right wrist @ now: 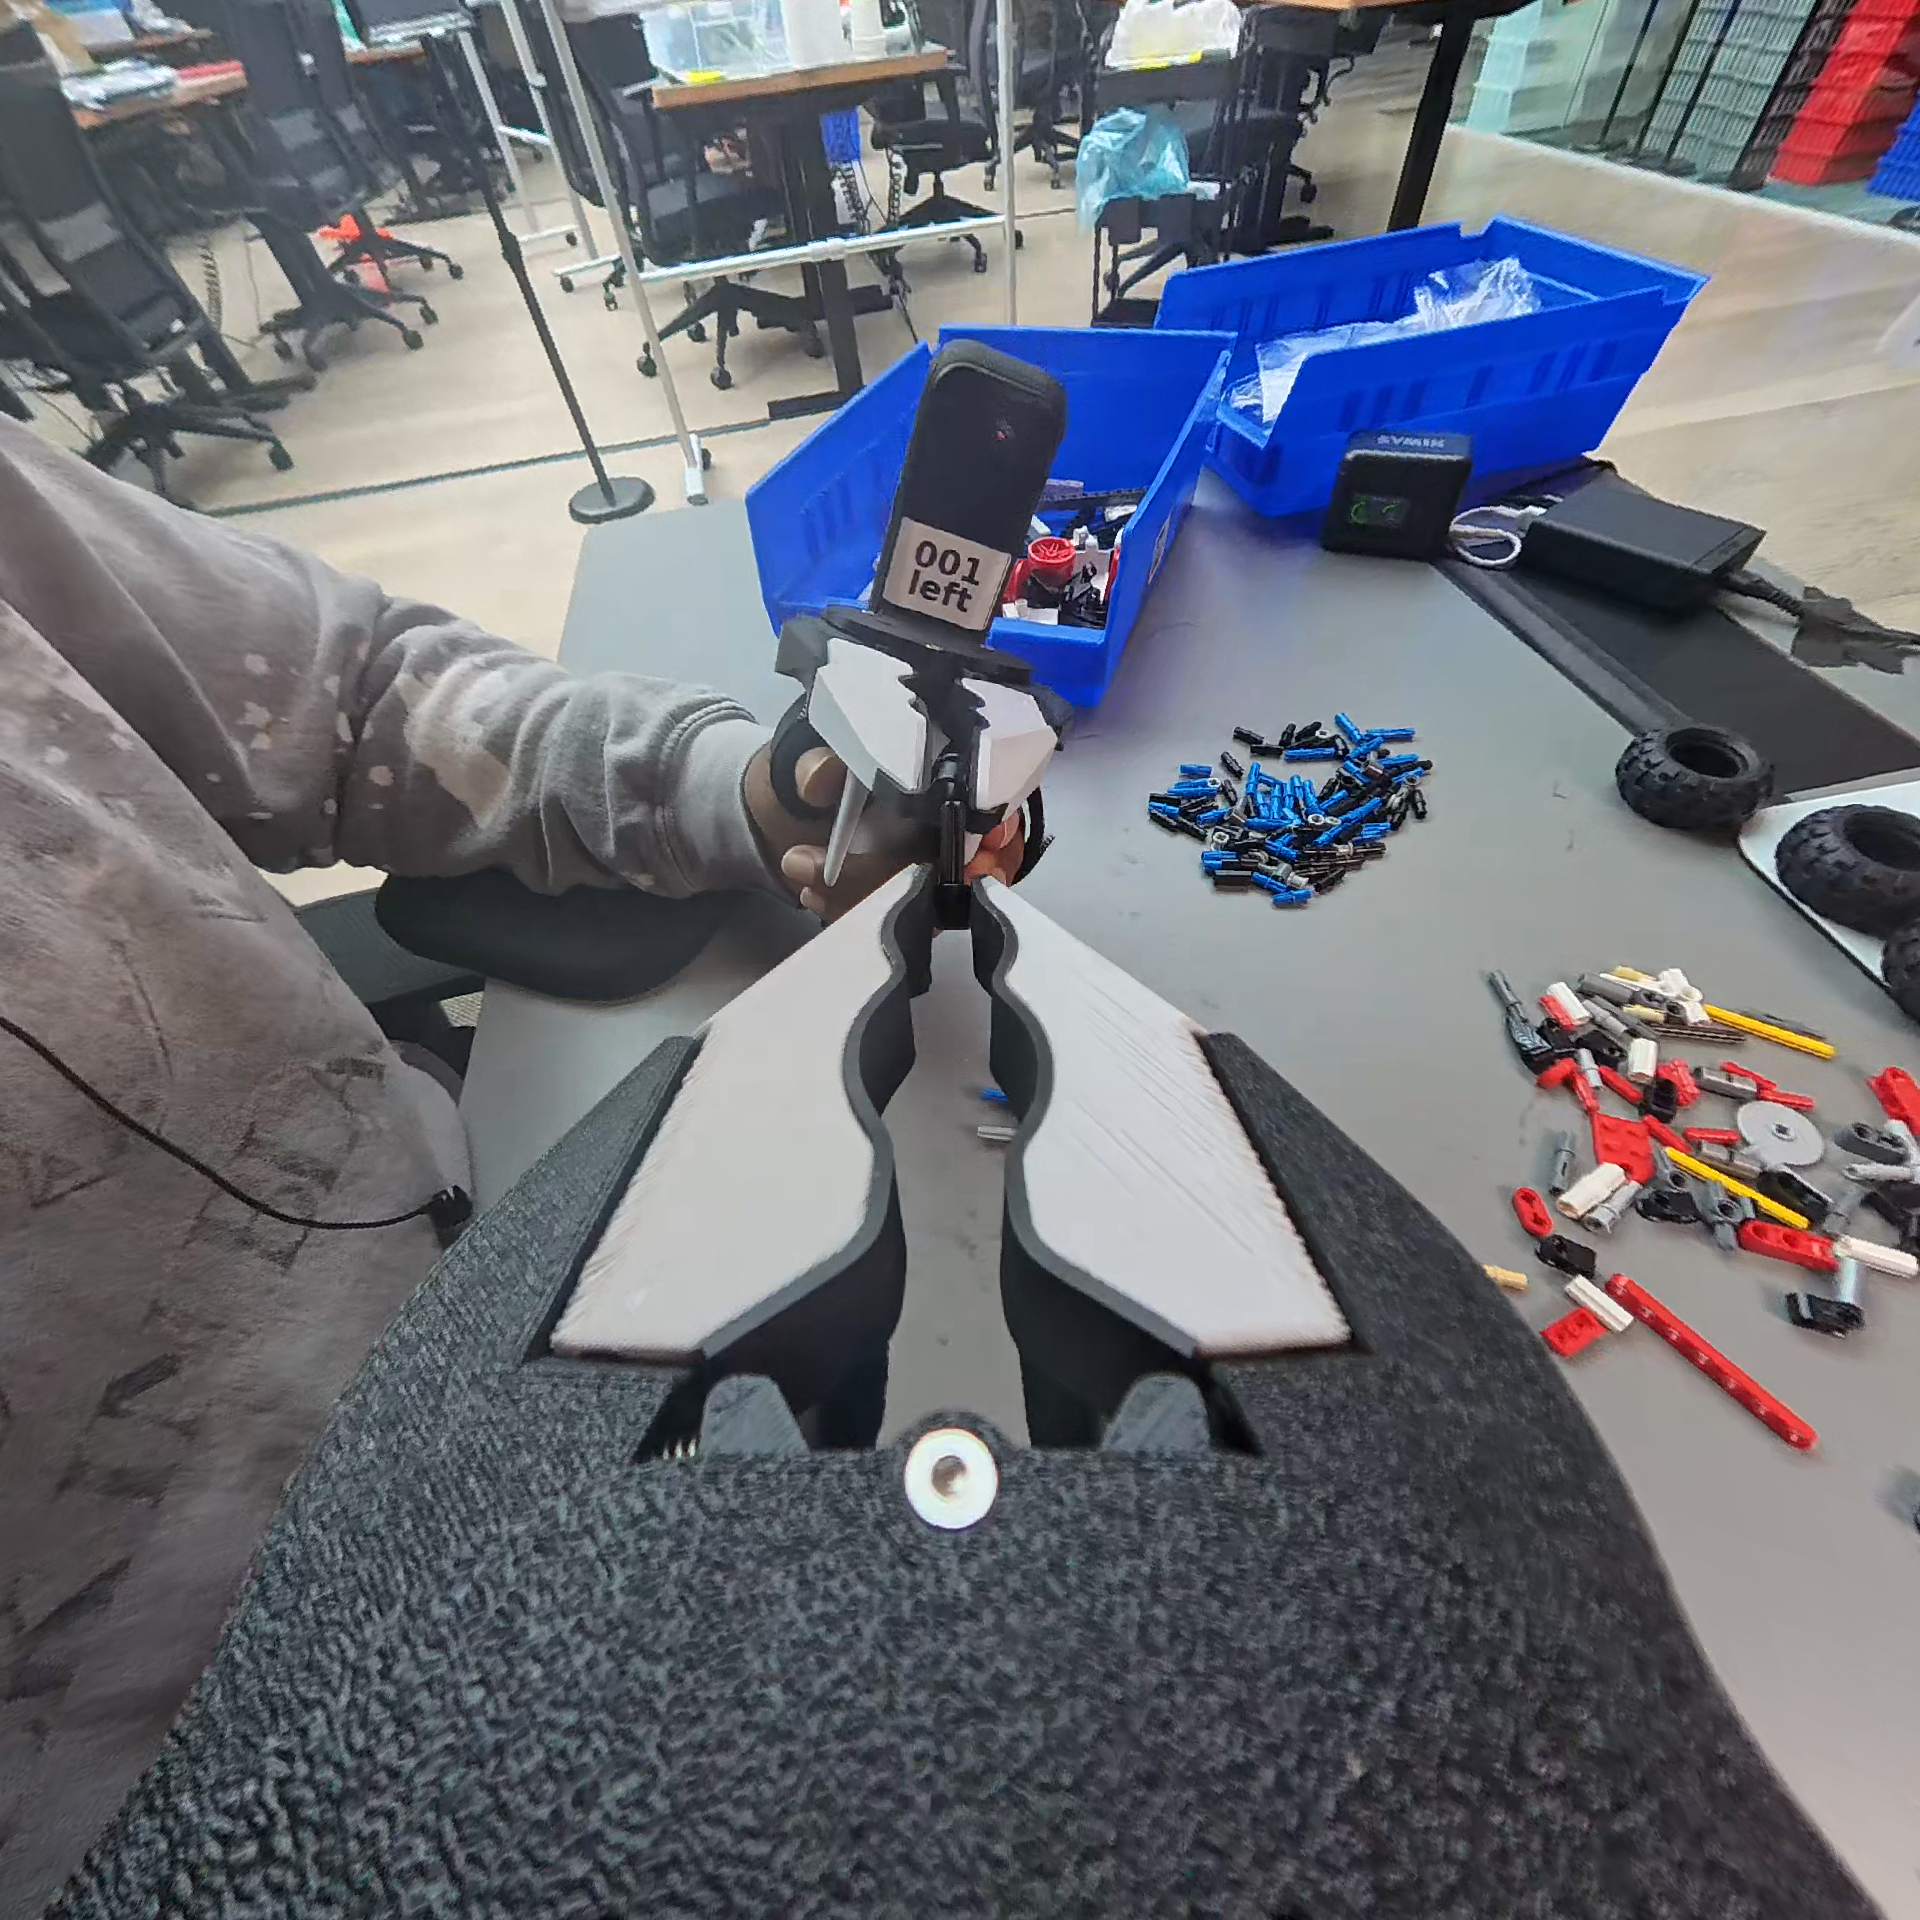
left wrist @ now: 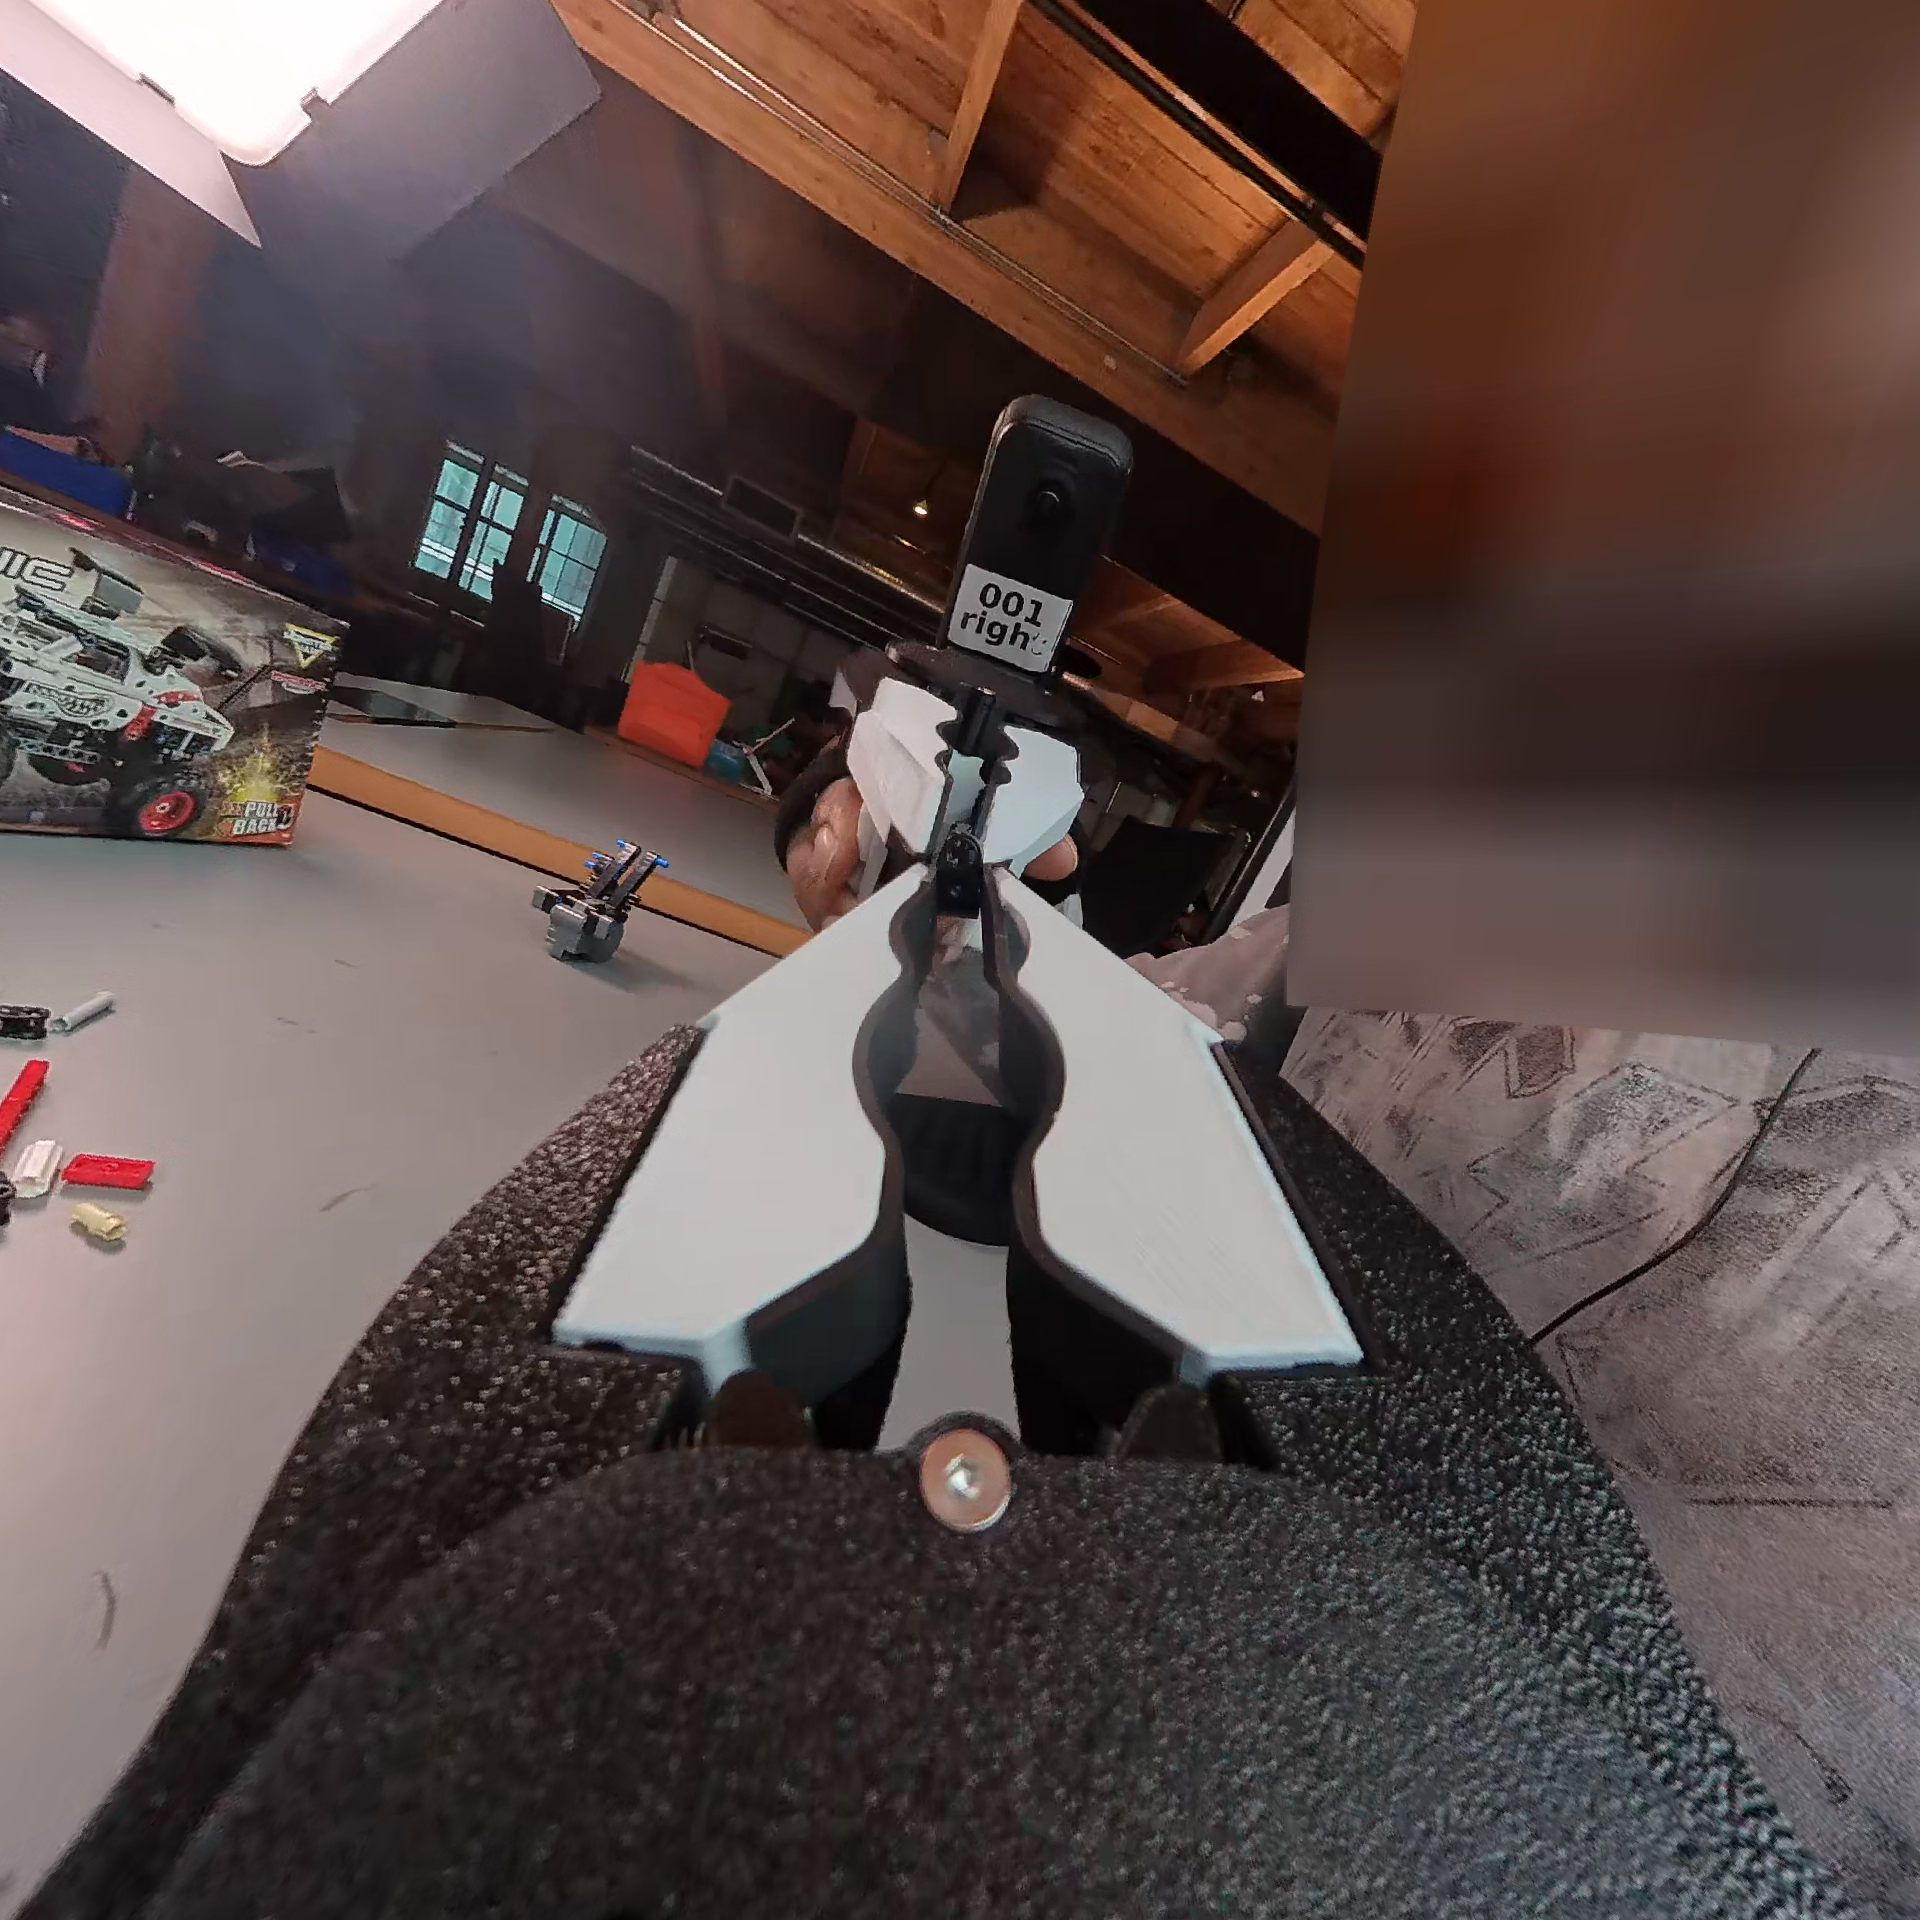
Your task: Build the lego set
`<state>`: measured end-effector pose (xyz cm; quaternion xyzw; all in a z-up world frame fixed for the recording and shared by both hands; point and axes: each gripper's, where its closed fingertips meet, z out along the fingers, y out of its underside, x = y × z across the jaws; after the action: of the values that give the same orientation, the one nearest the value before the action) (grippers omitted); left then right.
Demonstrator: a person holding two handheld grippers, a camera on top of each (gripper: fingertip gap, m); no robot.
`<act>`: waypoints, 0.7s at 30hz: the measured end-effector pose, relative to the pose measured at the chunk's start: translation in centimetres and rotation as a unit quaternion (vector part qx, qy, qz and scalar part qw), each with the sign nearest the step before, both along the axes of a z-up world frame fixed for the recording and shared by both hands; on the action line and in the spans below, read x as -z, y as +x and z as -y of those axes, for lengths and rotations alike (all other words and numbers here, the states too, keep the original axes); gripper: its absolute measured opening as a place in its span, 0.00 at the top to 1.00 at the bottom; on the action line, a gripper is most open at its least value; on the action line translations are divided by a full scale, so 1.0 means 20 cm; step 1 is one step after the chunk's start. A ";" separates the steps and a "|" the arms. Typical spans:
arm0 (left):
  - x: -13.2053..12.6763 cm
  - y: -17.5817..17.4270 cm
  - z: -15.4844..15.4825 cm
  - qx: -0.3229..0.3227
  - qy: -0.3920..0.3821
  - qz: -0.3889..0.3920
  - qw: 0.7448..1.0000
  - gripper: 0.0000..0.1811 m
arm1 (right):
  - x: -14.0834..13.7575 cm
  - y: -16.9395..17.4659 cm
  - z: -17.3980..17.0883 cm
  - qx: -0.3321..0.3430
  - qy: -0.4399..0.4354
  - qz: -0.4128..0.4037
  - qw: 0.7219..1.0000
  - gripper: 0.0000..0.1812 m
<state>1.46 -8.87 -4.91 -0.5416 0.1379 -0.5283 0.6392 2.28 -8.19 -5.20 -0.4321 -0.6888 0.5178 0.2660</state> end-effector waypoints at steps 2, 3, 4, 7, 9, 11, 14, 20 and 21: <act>0.00 -0.01 -0.01 -0.003 -0.001 -0.001 1.000 0.96 | 0.00 -0.02 0.00 -0.003 0.014 0.010 1.000 0.96; 0.01 -0.01 -0.01 -0.003 -0.001 -0.002 1.000 0.96 | 0.01 -0.03 0.00 -0.006 0.020 0.015 1.000 0.97; 0.01 -0.02 -0.01 -0.003 -0.001 -0.001 1.000 0.96 | 0.02 -0.04 0.00 -0.007 0.025 0.020 0.999 0.96; 0.01 -0.02 -0.01 -0.003 -0.002 -0.004 1.000 0.96 | 0.03 -0.05 0.02 -0.017 0.024 0.026 0.999 0.96; 0.01 -0.02 0.00 -0.002 -0.001 -0.006 1.000 0.96 | 0.04 -0.06 0.02 -0.017 0.025 0.029 0.999 0.97; 0.01 -0.02 0.00 -0.003 0.000 -0.017 1.000 0.96 | 0.04 -0.06 0.02 -0.019 0.026 0.032 0.999 0.96; 0.03 -0.02 0.00 -0.007 0.002 -0.040 0.999 0.96 | 0.05 -0.05 0.02 -0.021 0.032 0.037 0.999 0.97; 0.09 0.00 0.00 -0.038 0.011 -0.145 0.989 0.96 | 0.10 -0.03 0.03 -0.031 0.039 0.058 0.997 0.97; 0.10 0.00 0.00 -0.045 0.015 -0.164 0.985 0.96 | 0.11 -0.03 0.02 -0.032 0.040 0.061 0.997 0.97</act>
<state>1.49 -8.85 -6.92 -0.6171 0.2245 -0.4009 0.6388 1.70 -8.68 -7.44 -0.4295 -0.7376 0.4707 0.2234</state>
